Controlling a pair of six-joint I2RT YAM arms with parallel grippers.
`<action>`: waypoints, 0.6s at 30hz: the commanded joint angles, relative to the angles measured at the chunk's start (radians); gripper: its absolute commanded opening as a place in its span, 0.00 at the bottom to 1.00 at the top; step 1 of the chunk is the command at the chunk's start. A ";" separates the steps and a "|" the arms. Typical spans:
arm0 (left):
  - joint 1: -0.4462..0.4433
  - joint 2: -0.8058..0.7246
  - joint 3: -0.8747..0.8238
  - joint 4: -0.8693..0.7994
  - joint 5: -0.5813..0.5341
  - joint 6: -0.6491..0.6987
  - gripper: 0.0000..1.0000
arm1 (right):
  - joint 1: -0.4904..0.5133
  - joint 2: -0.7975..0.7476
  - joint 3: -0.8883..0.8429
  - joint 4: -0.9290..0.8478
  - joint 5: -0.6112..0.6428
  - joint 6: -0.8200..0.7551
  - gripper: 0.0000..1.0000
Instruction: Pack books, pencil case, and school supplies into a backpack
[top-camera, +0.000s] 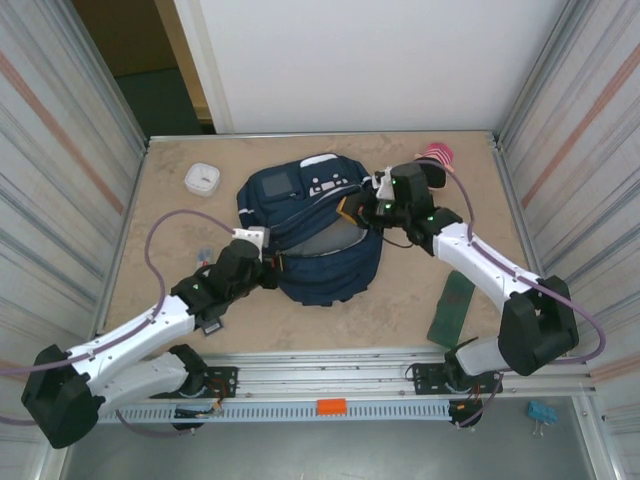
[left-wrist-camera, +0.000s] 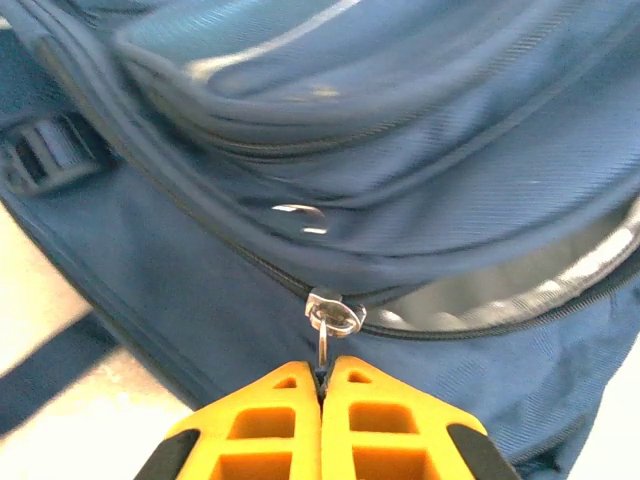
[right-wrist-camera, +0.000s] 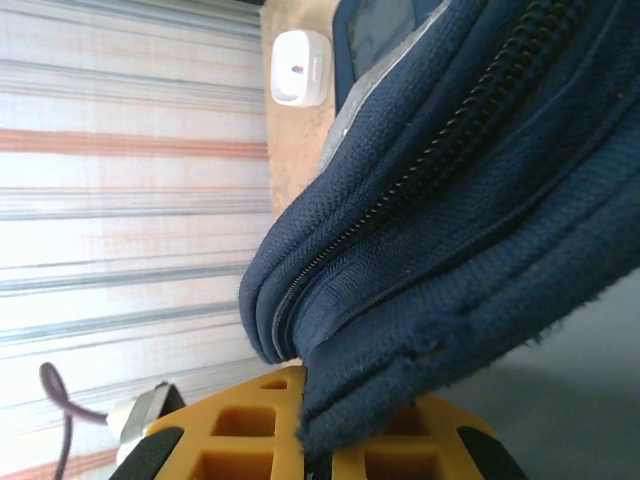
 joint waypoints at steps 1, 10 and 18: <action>0.045 -0.037 -0.035 -0.019 0.009 0.023 0.00 | -0.061 -0.021 0.057 -0.057 -0.046 -0.078 0.01; 0.056 0.038 0.014 0.147 0.171 0.051 0.00 | 0.159 0.011 -0.109 0.188 0.236 0.212 0.56; 0.057 0.046 0.042 0.095 0.146 0.076 0.00 | 0.219 0.084 -0.049 0.151 0.303 0.170 0.15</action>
